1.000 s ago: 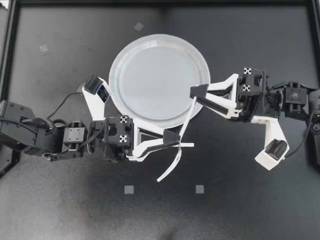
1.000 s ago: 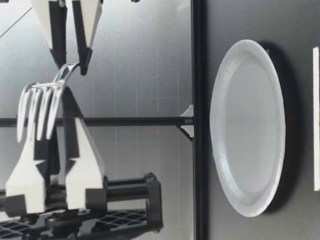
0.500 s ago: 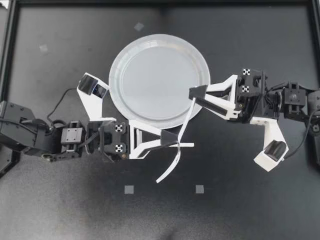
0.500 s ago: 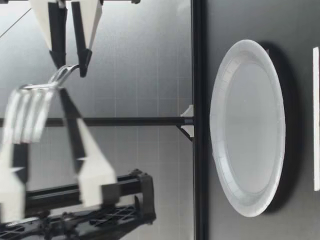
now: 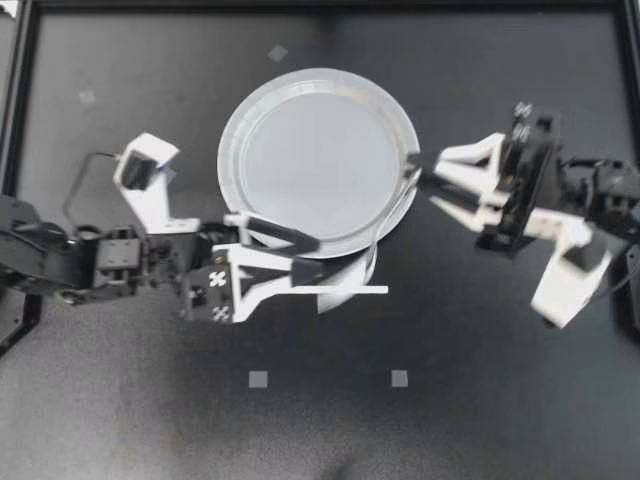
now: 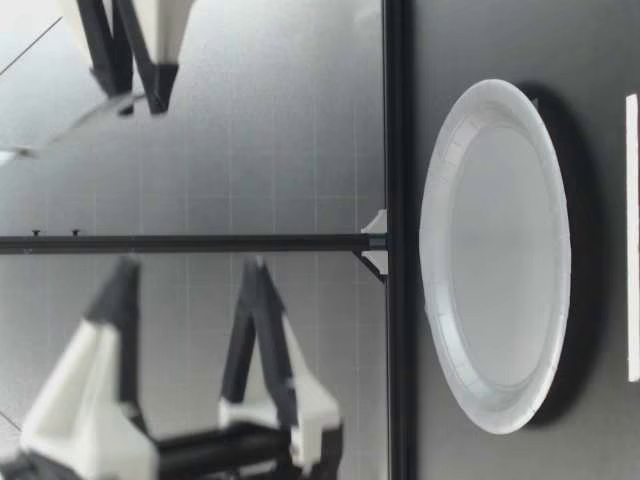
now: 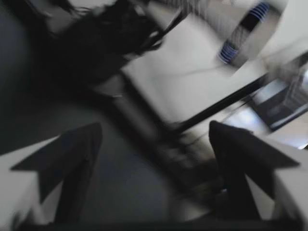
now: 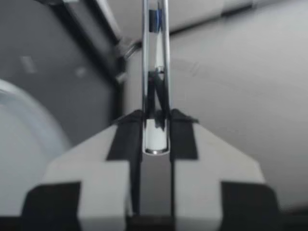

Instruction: Pick up the fork and place it on the plate.

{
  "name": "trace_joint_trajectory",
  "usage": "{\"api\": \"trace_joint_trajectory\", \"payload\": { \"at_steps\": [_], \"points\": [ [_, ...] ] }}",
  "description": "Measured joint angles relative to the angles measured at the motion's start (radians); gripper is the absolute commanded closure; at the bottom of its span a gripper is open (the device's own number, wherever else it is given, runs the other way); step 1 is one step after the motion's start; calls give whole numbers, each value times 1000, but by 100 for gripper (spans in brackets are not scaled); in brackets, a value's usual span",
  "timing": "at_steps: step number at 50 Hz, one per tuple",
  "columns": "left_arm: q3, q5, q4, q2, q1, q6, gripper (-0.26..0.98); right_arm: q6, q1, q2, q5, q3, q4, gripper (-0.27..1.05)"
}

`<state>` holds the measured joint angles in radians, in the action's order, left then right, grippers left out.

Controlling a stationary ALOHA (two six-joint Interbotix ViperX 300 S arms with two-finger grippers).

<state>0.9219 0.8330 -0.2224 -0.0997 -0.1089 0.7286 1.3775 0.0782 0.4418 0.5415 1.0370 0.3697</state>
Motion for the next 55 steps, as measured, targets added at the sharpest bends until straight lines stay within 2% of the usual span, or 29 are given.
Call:
{"api": "trace_joint_trajectory", "payload": {
  "at_steps": [6, 13, 17, 25, 32, 37, 44, 55],
  "points": [
    [29, -117, 2, -98, 0, -319, -14, -137, 0, 66, -178, 6, 238, 76],
    [15, -318, 0, -213, -2, -620, -14, -172, 0, 75, -370, 25, 419, 76],
    [-3, -428, 0, -258, -5, -709, -14, -186, 2, 52, -430, 48, 526, 76],
    [-12, -489, 0, -281, -9, -741, -13, -233, 48, -35, -443, 78, 758, 76],
    [-5, -469, 0, -281, -29, -747, -13, -242, 80, -112, -443, 78, 891, 76],
    [5, -456, 0, -281, -41, -747, -13, -244, 84, -144, -445, 84, 954, 76],
    [8, -445, 0, -282, -49, -749, -13, -244, 86, -140, -437, 149, 1014, 76],
    [8, -400, 2, -296, -51, -750, -13, -244, 86, -72, -462, 225, 1104, 76]
  ]
}}
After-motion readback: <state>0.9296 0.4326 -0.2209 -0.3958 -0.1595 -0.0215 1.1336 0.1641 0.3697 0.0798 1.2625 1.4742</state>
